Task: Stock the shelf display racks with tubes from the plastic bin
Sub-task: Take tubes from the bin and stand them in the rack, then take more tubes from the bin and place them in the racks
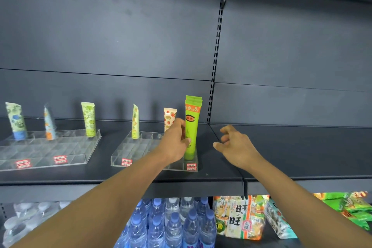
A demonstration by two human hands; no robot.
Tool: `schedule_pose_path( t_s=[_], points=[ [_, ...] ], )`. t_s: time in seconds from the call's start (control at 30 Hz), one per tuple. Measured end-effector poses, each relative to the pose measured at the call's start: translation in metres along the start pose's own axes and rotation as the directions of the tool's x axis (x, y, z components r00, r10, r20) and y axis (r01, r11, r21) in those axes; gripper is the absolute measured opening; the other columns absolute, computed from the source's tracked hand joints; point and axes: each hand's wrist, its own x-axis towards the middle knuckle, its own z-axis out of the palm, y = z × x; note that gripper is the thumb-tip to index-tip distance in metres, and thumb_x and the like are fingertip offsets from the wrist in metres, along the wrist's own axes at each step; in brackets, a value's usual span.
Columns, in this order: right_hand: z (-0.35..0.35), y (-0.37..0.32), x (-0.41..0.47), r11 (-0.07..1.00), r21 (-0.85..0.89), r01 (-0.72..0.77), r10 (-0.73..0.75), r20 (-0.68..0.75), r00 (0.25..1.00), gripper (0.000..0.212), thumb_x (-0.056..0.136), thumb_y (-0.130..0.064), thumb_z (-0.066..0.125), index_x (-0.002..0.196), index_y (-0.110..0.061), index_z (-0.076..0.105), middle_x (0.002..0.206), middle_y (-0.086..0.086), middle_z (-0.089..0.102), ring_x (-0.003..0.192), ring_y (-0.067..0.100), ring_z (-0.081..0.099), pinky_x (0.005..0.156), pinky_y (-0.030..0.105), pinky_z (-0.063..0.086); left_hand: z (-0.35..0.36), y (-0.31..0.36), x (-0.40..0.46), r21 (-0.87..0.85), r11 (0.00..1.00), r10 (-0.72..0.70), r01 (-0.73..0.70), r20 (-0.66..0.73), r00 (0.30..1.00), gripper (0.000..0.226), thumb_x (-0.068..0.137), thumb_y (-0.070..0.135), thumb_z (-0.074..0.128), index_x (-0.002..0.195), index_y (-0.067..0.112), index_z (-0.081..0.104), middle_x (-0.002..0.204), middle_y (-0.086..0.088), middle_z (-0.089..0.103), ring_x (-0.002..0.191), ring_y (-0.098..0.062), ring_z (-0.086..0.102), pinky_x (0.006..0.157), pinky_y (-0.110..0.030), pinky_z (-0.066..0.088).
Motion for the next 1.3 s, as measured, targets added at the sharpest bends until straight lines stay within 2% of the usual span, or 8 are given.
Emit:
schedule_pose_path(
  t_s=[0.17,0.3,0.5,0.6,0.87,0.97,1.1,1.3],
  points=[
    [-0.002,-0.009,-0.010,0.999,-0.030,0.037,-0.038,-0.020,0.999,0.055,0.090,-0.029,0.060,0.137,-0.013,0.038,0.131,0.008,0.052,0.118,0.019,0.051,0.091,0.027,0.042,-0.002,-0.007,-0.005,0.055,0.998,-0.013,0.012,0.004,1.000,0.041,0.090,0.001,0.055,0.126,0.010,0.038,0.123,-0.008,0.053,0.107,-0.018,0.054,0.093,-0.026,0.046],
    [-0.004,-0.020,-0.029,0.994,-0.091,0.067,-0.068,-0.004,0.998,0.060,0.089,-0.029,0.062,0.140,-0.014,0.034,0.137,0.007,0.046,0.121,0.021,0.049,0.096,0.032,0.043,-0.020,-0.011,-0.023,0.305,0.950,0.079,-0.070,-0.019,0.997,0.058,0.087,0.012,0.063,0.137,0.013,0.033,0.137,-0.007,0.039,0.124,-0.024,0.044,0.106,-0.038,0.039],
    [0.001,-0.048,-0.082,0.960,-0.256,0.112,-0.117,-0.004,0.993,0.064,0.088,-0.030,0.063,0.141,-0.013,0.032,0.142,0.009,0.037,0.132,0.026,0.036,0.106,0.040,0.037,-0.064,-0.008,-0.072,0.463,0.858,0.220,-0.222,0.060,0.974,0.046,0.085,0.014,0.062,0.128,0.016,0.045,0.127,-0.006,0.054,0.118,-0.025,0.052,0.099,-0.041,0.042],
    [0.015,-0.058,-0.112,0.944,-0.308,0.119,-0.127,-0.006,0.992,0.062,0.086,-0.030,0.064,0.139,-0.013,0.036,0.139,0.010,0.039,0.131,0.027,0.036,0.105,0.044,0.038,-0.077,-0.015,-0.103,0.500,0.823,0.240,-0.268,0.120,0.963,0.037,0.087,0.016,0.061,0.122,0.015,0.049,0.121,-0.005,0.059,0.112,-0.025,0.056,0.095,-0.039,0.045],
    [0.095,-0.043,-0.189,0.933,-0.345,0.107,-0.047,0.177,0.983,0.049,0.086,-0.021,0.060,0.131,-0.009,0.044,0.129,0.014,0.044,0.119,0.031,0.047,0.094,0.040,0.044,-0.058,-0.086,-0.190,0.534,0.819,0.046,-0.211,0.305,0.951,0.030,0.086,0.016,0.053,0.116,0.016,0.052,0.116,-0.005,0.058,0.109,-0.030,0.055,0.088,-0.042,0.047],
    [0.130,-0.028,-0.213,0.932,-0.348,0.102,0.001,0.282,0.959,0.051,0.090,-0.025,0.057,0.134,-0.009,0.039,0.133,0.013,0.040,0.121,0.032,0.044,0.096,0.042,0.043,-0.043,-0.119,-0.220,0.591,0.789,-0.060,-0.169,0.347,0.936,0.031,0.088,0.020,0.051,0.120,0.017,0.050,0.122,-0.007,0.055,0.114,-0.031,0.052,0.090,-0.041,0.046],
    [0.179,0.003,-0.241,0.933,-0.341,0.112,0.041,0.412,0.910,0.060,0.092,-0.032,0.057,0.142,-0.013,0.030,0.141,0.011,0.036,0.130,0.030,0.039,0.102,0.044,0.040,-0.017,-0.165,-0.259,0.617,0.783,-0.227,-0.085,0.410,0.883,0.037,0.090,0.028,0.055,0.125,0.019,0.046,0.127,-0.006,0.052,0.116,-0.027,0.051,0.094,-0.042,0.045],
    [0.260,0.063,-0.288,0.949,-0.300,0.101,0.105,0.600,0.793,0.050,0.091,-0.024,0.053,0.136,-0.009,0.037,0.136,0.014,0.042,0.125,0.029,0.044,0.100,0.039,0.041,0.032,-0.240,-0.325,0.665,0.746,-0.432,0.033,0.445,0.784,0.037,0.087,0.024,0.056,0.124,0.018,0.048,0.127,-0.007,0.053,0.118,-0.028,0.052,0.092,-0.040,0.047]
  ],
)
